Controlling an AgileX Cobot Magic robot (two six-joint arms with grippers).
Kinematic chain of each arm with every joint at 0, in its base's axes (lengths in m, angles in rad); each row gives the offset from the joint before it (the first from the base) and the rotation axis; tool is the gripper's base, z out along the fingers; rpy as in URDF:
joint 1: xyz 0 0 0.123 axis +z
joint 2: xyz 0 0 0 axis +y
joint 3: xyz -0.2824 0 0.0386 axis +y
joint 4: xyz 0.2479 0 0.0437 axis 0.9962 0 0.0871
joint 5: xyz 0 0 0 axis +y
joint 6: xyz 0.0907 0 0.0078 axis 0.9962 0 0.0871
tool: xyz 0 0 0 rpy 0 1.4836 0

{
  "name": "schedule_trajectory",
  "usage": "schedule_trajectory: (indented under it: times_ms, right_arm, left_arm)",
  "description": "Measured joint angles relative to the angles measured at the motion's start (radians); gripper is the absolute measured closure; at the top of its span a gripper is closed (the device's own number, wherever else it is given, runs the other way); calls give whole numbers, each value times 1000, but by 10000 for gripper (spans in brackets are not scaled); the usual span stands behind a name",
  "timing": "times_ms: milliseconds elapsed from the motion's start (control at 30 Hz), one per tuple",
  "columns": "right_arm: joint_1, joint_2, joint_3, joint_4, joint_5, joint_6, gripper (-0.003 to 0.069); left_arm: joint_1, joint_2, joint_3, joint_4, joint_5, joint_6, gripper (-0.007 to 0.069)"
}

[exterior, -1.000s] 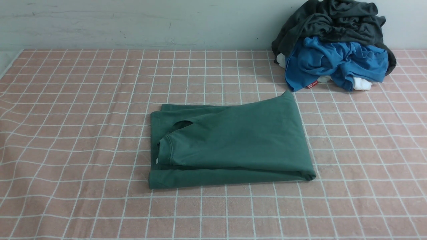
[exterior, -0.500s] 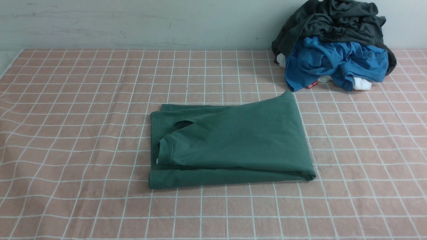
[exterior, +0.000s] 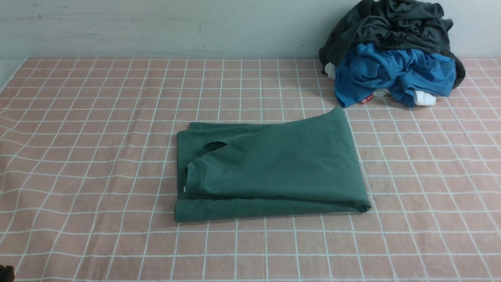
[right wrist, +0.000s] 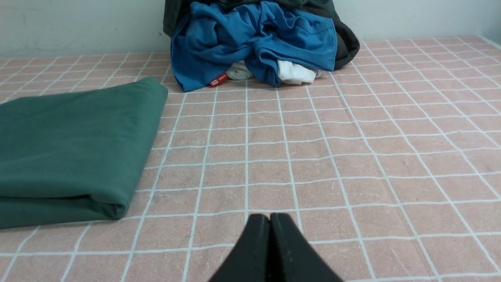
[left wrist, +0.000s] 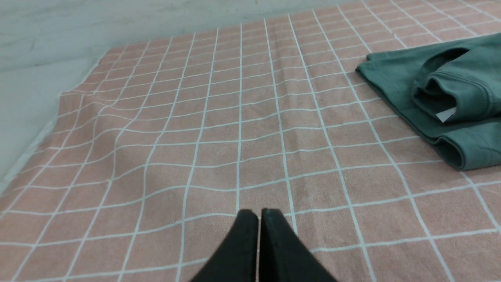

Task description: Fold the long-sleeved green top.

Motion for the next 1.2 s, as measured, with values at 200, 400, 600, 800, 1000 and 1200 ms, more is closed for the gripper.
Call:
schedule_trajectory:
  times_ms: [200, 400, 600, 800, 1000, 1200]
  right_arm:
    - [0, 0, 0, 0, 0, 0, 673]
    - [0, 0, 0, 0, 0, 0, 673]
    - [0, 0, 0, 0, 0, 0, 673]
    - [0, 0, 0, 0, 0, 0, 673]
    - [0, 0, 0, 0, 0, 0, 673]
    - [0, 0, 0, 0, 0, 0, 673]
  left_arm:
    - [0, 0, -2, -1, 13, -6, 627]
    - [0, 0, -2, -2, 13, -6, 627]
    - [0, 0, -2, -2, 13, -6, 627]
    - [0, 0, -2, -2, 13, -6, 627]
    - [0, 0, -2, -2, 13, -6, 627]
    - [0, 0, -2, -2, 13, -6, 627]
